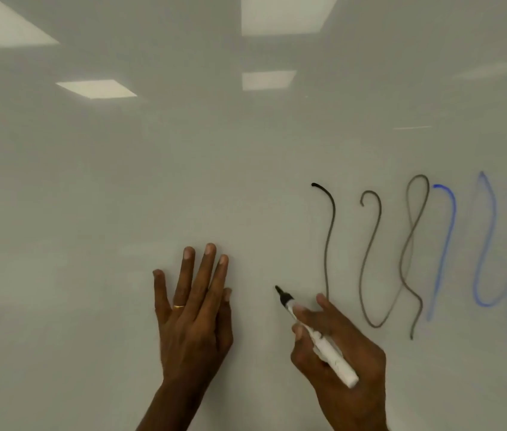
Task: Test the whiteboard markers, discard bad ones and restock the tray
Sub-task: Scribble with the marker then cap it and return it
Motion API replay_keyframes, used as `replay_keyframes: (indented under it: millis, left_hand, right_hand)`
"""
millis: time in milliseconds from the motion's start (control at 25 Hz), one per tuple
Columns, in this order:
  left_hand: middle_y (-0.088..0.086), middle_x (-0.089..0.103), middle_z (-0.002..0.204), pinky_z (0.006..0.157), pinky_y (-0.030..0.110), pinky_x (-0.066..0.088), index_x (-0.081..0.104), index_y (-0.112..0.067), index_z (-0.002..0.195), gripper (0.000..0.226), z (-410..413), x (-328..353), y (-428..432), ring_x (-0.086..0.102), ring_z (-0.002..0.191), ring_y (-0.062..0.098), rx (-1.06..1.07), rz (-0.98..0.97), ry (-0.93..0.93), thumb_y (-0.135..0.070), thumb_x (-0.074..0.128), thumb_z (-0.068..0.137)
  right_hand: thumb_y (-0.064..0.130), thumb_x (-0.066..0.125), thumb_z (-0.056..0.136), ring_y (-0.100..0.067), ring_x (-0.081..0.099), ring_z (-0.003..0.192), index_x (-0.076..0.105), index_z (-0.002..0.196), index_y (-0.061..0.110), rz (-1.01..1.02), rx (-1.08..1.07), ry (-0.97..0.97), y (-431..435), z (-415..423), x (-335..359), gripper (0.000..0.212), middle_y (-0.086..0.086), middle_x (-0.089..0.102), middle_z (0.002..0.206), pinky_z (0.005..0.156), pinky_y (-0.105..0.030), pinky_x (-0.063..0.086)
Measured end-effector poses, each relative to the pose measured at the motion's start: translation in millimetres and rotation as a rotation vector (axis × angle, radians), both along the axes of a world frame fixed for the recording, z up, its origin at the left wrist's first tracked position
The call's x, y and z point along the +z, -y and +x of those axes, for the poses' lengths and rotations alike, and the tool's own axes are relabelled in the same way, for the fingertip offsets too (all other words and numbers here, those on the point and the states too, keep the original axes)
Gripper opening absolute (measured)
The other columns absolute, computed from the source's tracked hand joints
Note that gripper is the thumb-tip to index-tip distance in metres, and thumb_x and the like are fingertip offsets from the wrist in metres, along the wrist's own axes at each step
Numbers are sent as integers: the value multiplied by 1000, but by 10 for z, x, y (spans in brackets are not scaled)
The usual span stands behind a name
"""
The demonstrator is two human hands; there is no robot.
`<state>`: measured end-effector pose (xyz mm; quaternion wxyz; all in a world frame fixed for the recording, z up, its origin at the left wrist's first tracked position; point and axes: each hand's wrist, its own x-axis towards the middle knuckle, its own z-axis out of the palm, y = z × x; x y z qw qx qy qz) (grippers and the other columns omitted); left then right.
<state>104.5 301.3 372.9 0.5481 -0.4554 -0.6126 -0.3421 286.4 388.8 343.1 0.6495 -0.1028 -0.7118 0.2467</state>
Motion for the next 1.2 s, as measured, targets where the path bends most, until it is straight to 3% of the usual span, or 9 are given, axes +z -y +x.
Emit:
replay_keyframes:
  millis: [120,240,320,560,680,840,920,1000,1200]
  left_hand:
    - [6,39,155,119,63,21,45,-13,145,46,11,-9,-21,30,149,28,-8,6,-6,-18,48,100]
    - [5,40,155,119,62,22,45,-13,145,44,0,-1,-24,32,149,28,7,33,10,-19,46,102]
    - [5,40,155,120,61,21,45,-13,145,43,0,-15,-23,32,149,28,-9,25,9,-19,47,102]
    - [5,42,154,120,61,22,45,-15,145,45,-3,-16,-28,33,148,27,-24,39,1,-19,51,101]
    - [5,43,154,119,62,23,46,-15,145,45,-5,-21,-26,34,148,28,-18,40,13,-19,51,101]
    - [5,41,155,119,61,23,46,-14,145,44,-17,-13,-16,33,148,27,-15,38,14,-19,49,102]
    - [6,40,155,119,62,23,45,-13,146,46,13,-39,-12,32,149,28,-18,35,22,-16,50,101]
    - [7,38,157,120,63,21,43,-12,148,50,6,-31,-18,30,150,29,-6,20,21,-10,51,99]
    - [6,33,159,122,59,16,36,-13,151,56,19,-34,1,26,151,28,-5,2,13,-3,47,98]
  right_hand:
    - [82,79,33,-13,42,140,50,142,17,-426,147,378,-17,149,-322,130,23,58,127,117,-29,32]
    - [38,80,77,-17,72,102,74,110,7,18,-75,-40,125,94,461,46,2,75,107,83,-38,60]
    - [15,71,89,-14,73,80,73,99,7,178,-80,-177,151,15,1033,13,1,75,93,66,-34,60]
    - [18,69,89,-12,67,67,73,102,8,143,-54,-98,109,141,606,17,-3,72,82,59,-30,55]
    - [48,59,93,4,64,73,71,96,29,-14,-107,72,24,260,-149,23,16,71,84,66,-18,54]
    - [78,74,57,8,58,55,69,56,44,-248,-59,389,-150,430,-936,35,18,64,57,61,-20,55]
    - [51,63,88,7,62,64,78,78,35,25,-271,316,131,218,-409,24,13,70,67,66,-9,52]
    - [18,70,88,-9,71,78,77,102,10,358,-138,101,268,38,202,17,-2,75,87,73,-24,58]
    - [9,67,92,-27,70,74,69,105,4,170,-39,-167,44,-7,1219,14,-9,71,88,63,-42,58]
